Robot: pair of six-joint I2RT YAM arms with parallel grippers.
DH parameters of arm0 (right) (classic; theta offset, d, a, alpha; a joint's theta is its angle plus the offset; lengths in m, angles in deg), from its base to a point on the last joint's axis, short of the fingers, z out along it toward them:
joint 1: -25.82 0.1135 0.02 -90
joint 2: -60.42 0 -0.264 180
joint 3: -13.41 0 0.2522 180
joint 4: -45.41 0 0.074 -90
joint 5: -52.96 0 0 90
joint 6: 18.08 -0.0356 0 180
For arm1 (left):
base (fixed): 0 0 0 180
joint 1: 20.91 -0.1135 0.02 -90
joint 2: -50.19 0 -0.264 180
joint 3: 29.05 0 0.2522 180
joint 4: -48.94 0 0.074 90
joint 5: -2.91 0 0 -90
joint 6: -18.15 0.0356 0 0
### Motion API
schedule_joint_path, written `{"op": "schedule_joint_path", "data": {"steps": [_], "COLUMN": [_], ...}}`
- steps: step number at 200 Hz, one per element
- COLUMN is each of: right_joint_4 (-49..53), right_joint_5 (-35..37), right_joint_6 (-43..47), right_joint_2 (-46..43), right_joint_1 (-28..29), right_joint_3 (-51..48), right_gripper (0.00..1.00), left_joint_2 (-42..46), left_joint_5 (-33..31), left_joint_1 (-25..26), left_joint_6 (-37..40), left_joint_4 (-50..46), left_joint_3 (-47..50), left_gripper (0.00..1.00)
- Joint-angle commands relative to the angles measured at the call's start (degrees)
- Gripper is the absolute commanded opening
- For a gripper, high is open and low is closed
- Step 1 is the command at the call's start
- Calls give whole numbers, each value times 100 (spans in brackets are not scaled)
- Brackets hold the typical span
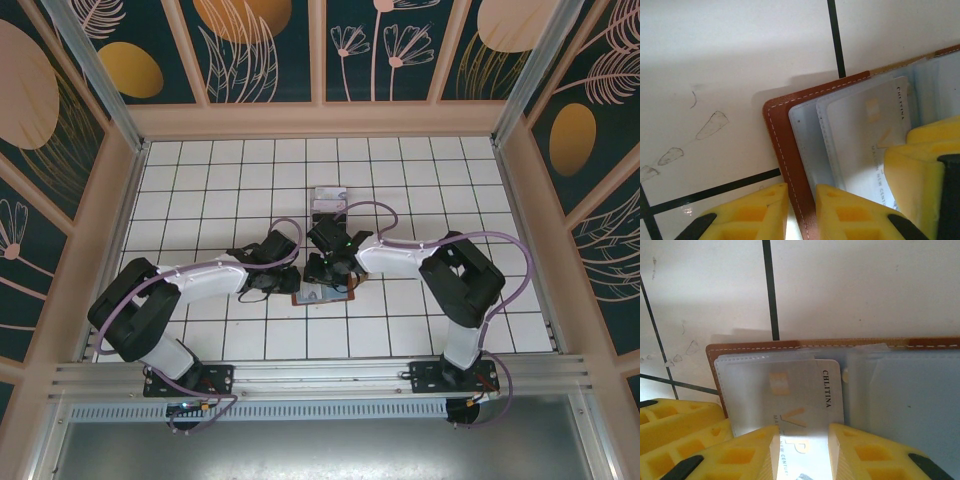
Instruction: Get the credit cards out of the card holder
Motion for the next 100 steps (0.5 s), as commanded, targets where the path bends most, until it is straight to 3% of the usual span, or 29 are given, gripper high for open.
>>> {"op": "schedule_joint_path", "data": {"steps": [1, 47, 100], "right_joint_4": [417, 741, 485], "right_joint_5": [317, 618, 409], "right_joint_6": [114, 107, 70], "right_joint_2": [63, -123, -395], "right_joint_1": [-14, 12, -4], "right_joint_3": [7, 189, 141], "right_gripper": [32, 31, 31], "left_joint_2": [-66, 0, 318], "left_joint_5": [-77, -150, -221], "left_joint_1": [38, 38, 35], "left_joint_6": [87, 96, 14], "left_joint_4": [-74, -144, -250], "left_joint_3": [-6, -24, -191], "left_gripper": [23, 23, 26]}}
